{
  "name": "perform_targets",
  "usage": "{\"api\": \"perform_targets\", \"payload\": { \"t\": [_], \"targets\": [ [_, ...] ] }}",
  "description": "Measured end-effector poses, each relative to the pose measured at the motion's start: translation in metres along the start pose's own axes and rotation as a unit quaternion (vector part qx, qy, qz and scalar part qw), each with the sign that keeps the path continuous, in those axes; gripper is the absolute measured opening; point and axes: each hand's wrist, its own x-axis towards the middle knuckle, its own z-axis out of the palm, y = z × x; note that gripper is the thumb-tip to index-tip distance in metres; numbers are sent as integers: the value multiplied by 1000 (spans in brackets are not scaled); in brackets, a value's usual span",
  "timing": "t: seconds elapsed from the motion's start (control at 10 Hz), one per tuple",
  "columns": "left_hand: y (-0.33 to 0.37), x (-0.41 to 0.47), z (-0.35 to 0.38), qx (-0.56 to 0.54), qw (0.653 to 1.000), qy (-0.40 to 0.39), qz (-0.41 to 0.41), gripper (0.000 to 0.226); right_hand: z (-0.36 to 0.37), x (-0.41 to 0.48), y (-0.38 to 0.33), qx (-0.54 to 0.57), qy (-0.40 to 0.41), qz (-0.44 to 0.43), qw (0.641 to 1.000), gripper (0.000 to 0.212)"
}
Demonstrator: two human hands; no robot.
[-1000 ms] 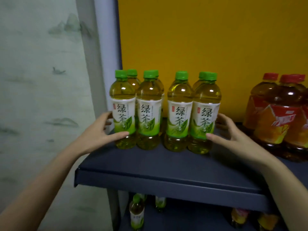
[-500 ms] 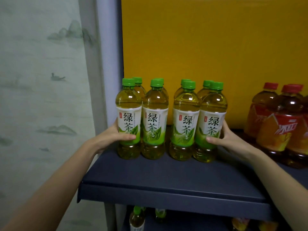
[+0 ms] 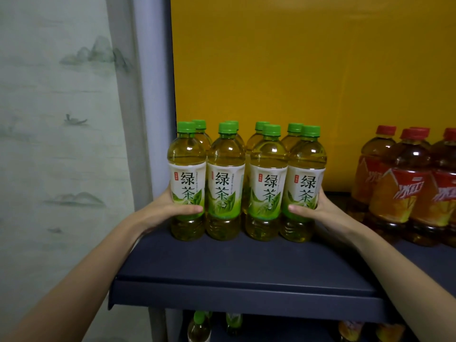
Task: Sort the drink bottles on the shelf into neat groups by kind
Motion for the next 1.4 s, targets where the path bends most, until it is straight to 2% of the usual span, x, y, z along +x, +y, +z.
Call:
{"api": "perform_targets", "payload": {
  "t": [0.2, 0.3, 0.4, 0.5, 0.6, 0.8, 1.1, 1.3, 1.4],
  "targets": [
    [3, 2, 5, -1, 1000, 7, 21, 115, 1, -1, 0, -28, 12, 7, 1000, 131],
    [3, -2, 3, 27, 999, 10, 26, 120, 3, -10, -4, -66, 16, 16, 998, 107],
    [1, -12, 1, 59, 997, 46, 25, 120, 1, -26, -3, -122, 54, 12, 991, 78],
    [-7, -19, -2, 87, 990, 99, 41, 106, 0, -37, 3, -167, 84, 8, 982, 69],
    [-11, -22, -1, 99, 987, 109, 58, 88, 3, -40, 6, -198, 93, -9, 976, 60],
    [-10, -22, 0, 116, 984, 113, 70, 83, 5, -40, 5, -225, 106, -32, 968, 54],
    [-6, -23, 4, 127, 982, 109, 83, 92, 8, -39, 6, -249, 114, -43, 961, 46],
    [-5, -29, 5, 151, 980, 96, 84, 84, 8, -42, 5, -260, 111, -38, 958, 50],
    [1, -35, -2, 215, 960, 147, 99, 88, 4, -47, 2, -264, 149, -51, 952, 61]
  ]
}}
